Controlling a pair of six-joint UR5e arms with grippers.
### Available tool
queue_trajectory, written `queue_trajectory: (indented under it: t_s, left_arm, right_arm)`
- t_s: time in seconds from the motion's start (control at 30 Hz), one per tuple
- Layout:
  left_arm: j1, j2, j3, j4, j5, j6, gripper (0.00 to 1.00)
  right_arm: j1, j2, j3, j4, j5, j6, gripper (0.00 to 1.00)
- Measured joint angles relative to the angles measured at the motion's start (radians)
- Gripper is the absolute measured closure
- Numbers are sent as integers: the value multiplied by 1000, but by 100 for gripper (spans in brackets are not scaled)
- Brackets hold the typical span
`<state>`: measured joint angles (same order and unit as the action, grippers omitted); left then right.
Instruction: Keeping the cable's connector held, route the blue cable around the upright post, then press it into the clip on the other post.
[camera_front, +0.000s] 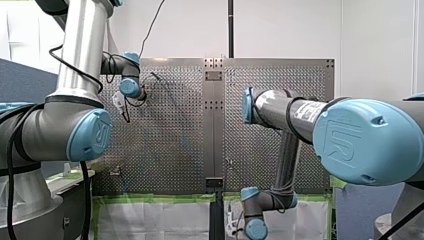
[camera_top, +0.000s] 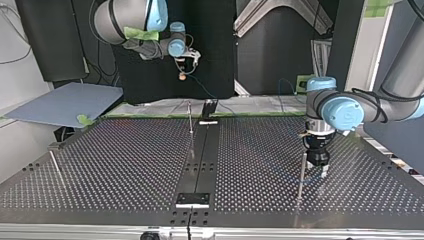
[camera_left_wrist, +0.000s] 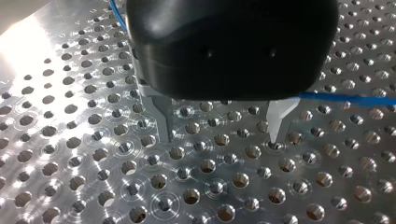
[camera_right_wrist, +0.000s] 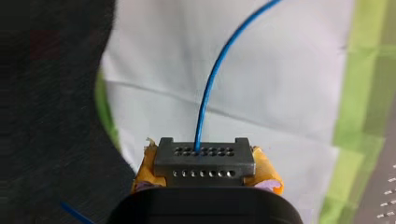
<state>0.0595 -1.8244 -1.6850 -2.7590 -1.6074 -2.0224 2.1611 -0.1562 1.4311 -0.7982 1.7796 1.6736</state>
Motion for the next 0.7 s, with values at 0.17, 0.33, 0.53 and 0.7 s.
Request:
queue_trajectory:
  t_s: [0.17,0.33,0.53,0.7]
  left_arm:
    - [-1,0,0,-2,1,-11,0]
    - [-2,0,0,-4,2,-18,0]
    - [-2,0,0,-4,2,-19,0]
    - [-2,0,0,-4,2,-19,0]
  right_arm:
    - [-14,35,2,-6,2,1,100]
    - [-27,77,4,-15,2,2,100]
    - [-43,98,31,-46,-1,6,100]
    - [-59,66,70,-85,-5,28,100]
